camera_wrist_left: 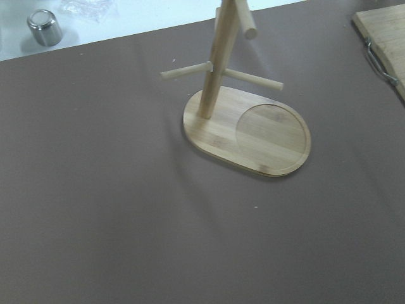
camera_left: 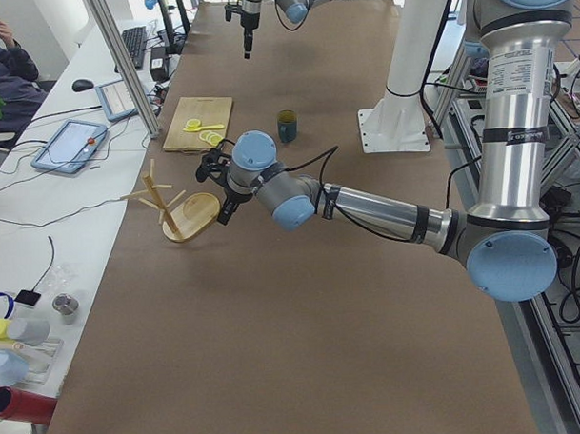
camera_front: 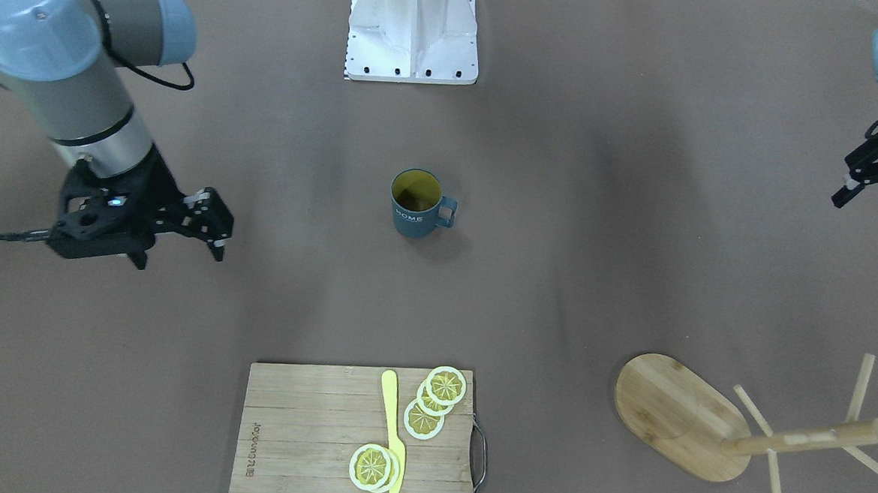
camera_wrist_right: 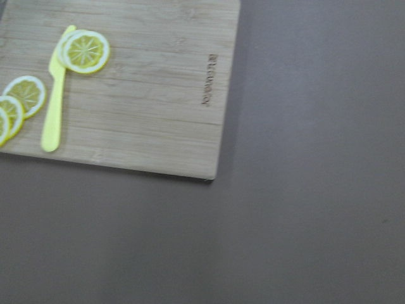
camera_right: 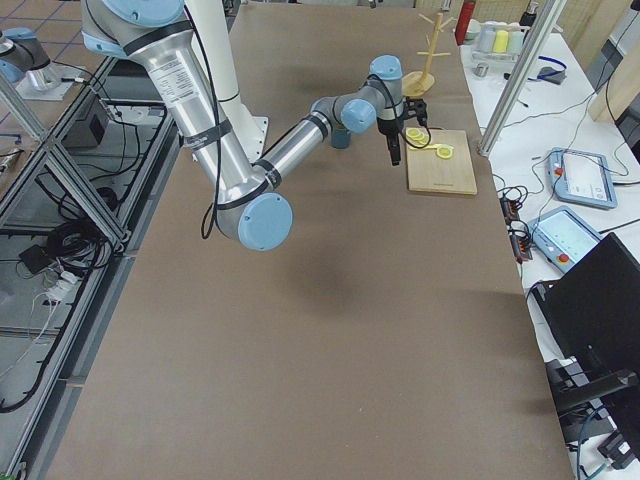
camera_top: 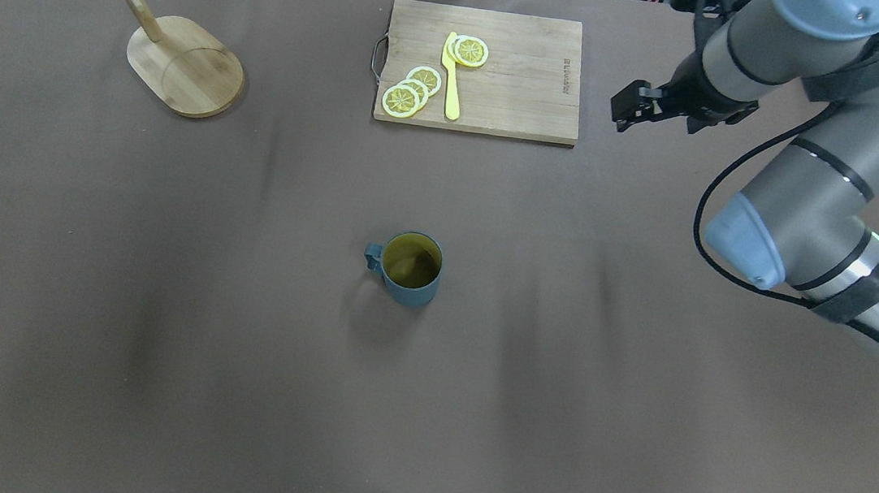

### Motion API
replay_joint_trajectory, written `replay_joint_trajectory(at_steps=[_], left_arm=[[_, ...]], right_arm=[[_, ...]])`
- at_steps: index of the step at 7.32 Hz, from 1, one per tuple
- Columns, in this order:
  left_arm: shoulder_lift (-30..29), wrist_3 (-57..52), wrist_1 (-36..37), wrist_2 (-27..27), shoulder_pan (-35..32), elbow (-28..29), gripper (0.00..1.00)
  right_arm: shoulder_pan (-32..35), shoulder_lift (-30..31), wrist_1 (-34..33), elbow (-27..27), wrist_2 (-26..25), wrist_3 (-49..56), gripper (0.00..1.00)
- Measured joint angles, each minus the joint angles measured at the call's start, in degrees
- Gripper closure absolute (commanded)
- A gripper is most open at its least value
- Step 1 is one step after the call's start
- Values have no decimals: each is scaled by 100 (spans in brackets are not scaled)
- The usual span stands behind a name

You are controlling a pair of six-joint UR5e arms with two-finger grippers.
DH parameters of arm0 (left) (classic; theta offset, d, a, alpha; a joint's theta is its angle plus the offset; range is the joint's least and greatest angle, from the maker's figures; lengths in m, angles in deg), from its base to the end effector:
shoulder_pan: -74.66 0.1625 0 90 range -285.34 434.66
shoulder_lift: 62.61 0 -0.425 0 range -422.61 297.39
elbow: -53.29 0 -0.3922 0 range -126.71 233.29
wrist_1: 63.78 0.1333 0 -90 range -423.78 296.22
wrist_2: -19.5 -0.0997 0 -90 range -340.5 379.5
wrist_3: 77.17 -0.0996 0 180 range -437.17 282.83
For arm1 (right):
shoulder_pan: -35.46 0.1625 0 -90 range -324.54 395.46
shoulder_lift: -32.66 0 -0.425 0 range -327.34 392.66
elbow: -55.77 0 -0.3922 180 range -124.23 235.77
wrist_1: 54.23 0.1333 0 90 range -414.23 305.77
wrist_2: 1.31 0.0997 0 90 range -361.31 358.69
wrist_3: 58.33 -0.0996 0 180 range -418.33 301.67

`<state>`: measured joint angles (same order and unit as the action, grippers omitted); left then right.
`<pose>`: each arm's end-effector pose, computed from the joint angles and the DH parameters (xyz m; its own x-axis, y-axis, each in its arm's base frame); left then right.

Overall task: Hang cup on storage rack
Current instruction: 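Open the right gripper and withdraw it while the left arm moves in, then move the left gripper toward the blue mug's handle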

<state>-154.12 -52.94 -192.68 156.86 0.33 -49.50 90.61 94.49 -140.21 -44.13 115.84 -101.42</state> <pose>0.0786 -0.5024 0.4511 0.5161 0.4473 -0.7305 0.0548 0.8338 0.5493 -0.2952 -0.5777 0.2943 0.6953 -0.1386 0.7052 -0.0698 0.9636 0.2582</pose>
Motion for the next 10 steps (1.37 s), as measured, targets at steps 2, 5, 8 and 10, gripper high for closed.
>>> replay_joint_trajectory(at_steps=[2, 5, 8, 10], left_arm=[[-544, 56, -407, -22, 737, 178, 1], [-1596, -56, -743, -30, 1483, 924, 1], [-1967, 166, -1440, -824, 2116, 1571, 1], [-2024, 1286, -2039, -2051, 2658, 1639, 1]], right_arm=[[877, 452, 4, 324, 517, 1447, 0], [2116, 1218, -5, 816, 1069, 3507, 0], [2865, 2246, 47, 887, 1243, 4397, 0], [3249, 2741, 59, 870, 1253, 4556, 0]])
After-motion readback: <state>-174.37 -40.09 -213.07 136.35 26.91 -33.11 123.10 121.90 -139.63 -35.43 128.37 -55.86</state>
